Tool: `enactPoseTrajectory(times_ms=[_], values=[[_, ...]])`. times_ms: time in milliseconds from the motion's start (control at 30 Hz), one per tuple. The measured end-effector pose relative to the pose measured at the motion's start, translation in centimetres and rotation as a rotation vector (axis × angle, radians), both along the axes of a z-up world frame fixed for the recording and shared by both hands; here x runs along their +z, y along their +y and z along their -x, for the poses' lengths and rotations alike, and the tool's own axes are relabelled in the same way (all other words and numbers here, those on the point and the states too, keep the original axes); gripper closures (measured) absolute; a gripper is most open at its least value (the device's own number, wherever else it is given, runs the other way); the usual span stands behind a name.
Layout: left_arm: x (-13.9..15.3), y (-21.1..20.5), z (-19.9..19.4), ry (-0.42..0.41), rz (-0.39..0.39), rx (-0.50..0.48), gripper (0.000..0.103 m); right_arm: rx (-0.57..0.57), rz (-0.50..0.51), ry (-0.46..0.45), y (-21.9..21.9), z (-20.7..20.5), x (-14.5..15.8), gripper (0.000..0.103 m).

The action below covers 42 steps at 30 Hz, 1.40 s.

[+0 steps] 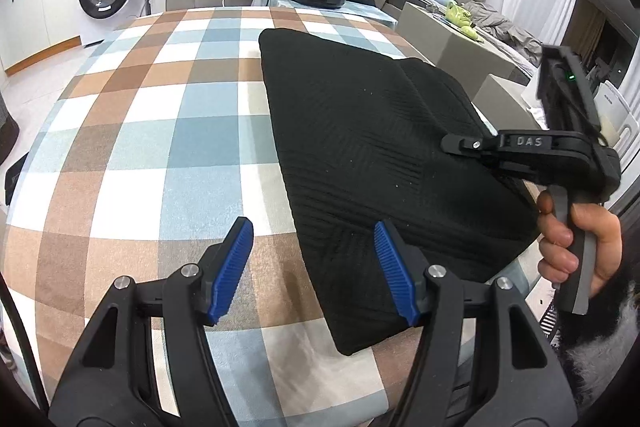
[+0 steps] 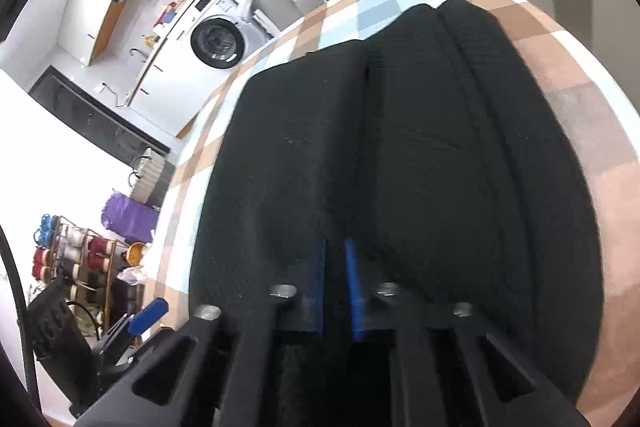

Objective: Fold small clothes

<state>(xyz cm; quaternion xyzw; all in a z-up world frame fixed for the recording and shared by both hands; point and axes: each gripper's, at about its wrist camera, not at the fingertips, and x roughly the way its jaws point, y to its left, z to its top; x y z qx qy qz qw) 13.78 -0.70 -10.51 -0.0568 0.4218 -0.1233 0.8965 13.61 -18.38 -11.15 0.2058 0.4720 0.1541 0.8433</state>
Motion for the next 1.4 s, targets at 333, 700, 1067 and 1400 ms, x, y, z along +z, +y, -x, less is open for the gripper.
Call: enactPoseTrajectory(times_ms=[333, 700, 1067, 1400], values=[[-0.9, -2.2, -0.6, 0.028, -0.007, -0.053, 0.043, -0.067, 0.182, -0.105, -1.1, 1.8, 3.1, 0.098], [-1.7, -2.6, -0.2, 0.047, -0.016, -0.057, 0.043, -0.044, -0.074, 0.053, -3.6, 5.9, 0.2, 0.063], [-0.1, -2.4, 0.3, 0.012, -0.019, -0.051, 0.043, 0.038, 0.087, -0.13, 0.5, 7.3, 4.8, 0.098], [-0.1, -3.1, 0.4, 0.018, -0.017, -0.082, 0.043, -0.032, 0.153, 0.034, -2.4, 7.2, 0.7, 0.091]])
